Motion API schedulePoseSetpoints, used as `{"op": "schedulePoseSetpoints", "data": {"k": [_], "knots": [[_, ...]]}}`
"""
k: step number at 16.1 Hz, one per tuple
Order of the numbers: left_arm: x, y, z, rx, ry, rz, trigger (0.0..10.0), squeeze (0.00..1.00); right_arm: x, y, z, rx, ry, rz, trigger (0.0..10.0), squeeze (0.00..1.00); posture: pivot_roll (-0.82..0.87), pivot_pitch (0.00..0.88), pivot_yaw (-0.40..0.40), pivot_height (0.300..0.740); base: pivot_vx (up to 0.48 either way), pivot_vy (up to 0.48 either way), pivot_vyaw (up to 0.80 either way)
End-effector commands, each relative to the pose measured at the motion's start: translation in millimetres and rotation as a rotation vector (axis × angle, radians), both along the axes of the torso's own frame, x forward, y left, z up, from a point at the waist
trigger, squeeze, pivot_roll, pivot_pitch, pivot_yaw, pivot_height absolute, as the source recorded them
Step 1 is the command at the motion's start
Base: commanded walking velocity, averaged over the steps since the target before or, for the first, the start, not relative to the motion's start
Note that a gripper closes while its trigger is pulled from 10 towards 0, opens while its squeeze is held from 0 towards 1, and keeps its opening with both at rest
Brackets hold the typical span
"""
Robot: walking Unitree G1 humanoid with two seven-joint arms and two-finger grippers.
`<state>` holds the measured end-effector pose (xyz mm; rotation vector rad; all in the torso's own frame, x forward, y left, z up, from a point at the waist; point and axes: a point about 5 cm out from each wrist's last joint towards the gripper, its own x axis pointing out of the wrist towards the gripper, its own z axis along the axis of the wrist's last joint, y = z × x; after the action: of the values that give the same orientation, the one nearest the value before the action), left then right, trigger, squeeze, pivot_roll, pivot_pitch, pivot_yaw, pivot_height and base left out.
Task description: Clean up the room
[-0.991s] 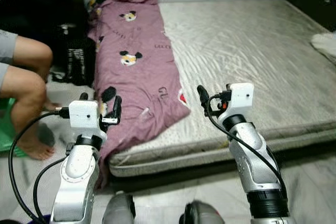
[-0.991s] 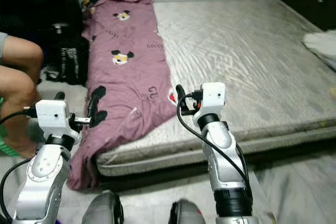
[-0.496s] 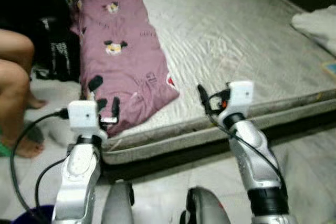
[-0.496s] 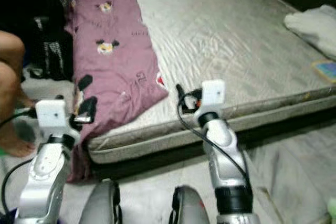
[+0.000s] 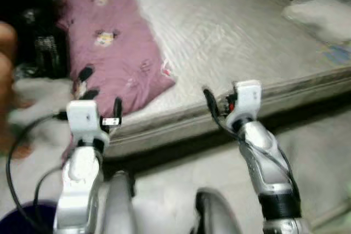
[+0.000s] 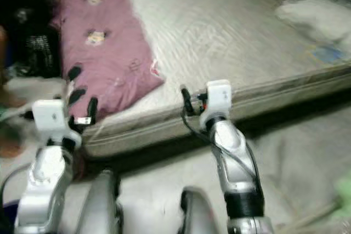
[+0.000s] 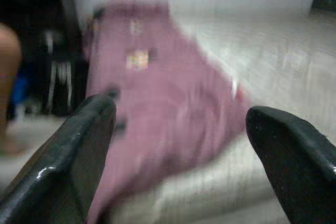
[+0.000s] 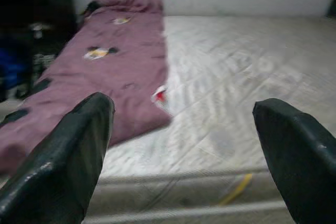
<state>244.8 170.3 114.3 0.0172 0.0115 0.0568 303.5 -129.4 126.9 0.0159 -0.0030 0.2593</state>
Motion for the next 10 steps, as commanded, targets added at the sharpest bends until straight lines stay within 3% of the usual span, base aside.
{"op": "schedulePoseSetpoints", "data": {"k": [1,3,9,10], "knots": [[2.2,2.5,5.4,0.002,-0.019,0.006,10.0,0.0,-0.7,4.6,1.1,-0.01,-0.009,0.025,10.0,0.0,-0.08,0.075,-0.04,0.616,0.0,0.0,0.75],[2.0,2.2,5.4,-0.003,-0.017,0.004,10.0,0.0,-1.4,5.9,0.7,-0.011,-0.009,0.028,10.0,0.0,-0.08,0.078,-0.041,0.616,0.0,0.0,0.72],[3.3,1.9,6.0,-0.017,-0.011,-0.002,10.0,0.0,0.7,5.9,1.2,-0.004,-0.004,0.028,10.0,0.0,-0.09,0.095,-0.039,0.616,0.0,0.0,0.0],[3.5,1.7,5.5,-0.019,-0.008,-0.005,10.0,0.0,0.0,7.2,1.6,0.0,-0.01,0.037,10.0,0.0,-0.09,0.095,-0.039,0.616,0.281,0.0,0.65]]}}
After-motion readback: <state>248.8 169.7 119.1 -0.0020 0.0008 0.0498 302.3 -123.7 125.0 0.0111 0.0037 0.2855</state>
